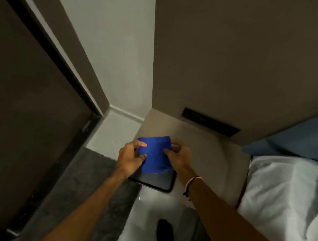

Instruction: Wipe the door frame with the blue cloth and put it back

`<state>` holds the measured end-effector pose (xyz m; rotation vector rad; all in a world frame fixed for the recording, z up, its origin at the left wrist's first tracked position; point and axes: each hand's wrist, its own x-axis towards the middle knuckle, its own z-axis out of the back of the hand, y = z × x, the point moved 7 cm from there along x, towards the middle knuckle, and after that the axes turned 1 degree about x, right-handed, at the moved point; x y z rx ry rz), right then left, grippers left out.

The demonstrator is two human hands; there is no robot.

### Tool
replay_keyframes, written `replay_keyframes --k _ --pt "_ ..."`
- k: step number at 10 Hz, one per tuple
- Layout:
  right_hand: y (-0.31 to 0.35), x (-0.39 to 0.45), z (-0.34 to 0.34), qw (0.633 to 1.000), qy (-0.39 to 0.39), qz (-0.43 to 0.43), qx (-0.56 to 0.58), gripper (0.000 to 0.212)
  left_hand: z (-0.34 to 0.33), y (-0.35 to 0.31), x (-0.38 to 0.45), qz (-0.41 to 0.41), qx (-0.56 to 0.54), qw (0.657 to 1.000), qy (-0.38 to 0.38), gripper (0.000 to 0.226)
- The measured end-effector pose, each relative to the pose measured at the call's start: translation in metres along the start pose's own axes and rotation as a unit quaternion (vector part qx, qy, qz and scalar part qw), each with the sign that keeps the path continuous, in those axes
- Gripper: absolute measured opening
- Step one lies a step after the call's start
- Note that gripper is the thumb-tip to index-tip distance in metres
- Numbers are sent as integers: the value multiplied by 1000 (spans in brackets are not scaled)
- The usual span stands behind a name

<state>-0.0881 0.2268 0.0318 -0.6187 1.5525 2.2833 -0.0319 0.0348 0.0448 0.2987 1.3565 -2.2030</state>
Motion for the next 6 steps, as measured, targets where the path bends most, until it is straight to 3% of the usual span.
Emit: replay_keyframes --k 1,3,5,6 --pt "-87 54 -35 996 40 -75 10 36 -52 78 46 57 17 998 32 43" --pt "-153 79 -67 984 75 -158 23 34 -93 132 76 80 69 989 106 58" --pt "-161 74 -68 989 80 -122 -13 44 -102 142 78 51 124 983 126 60" --pt "-131 61 -60 991 100 -57 -71 64 -81 108 68 -3 151 983 104 62"
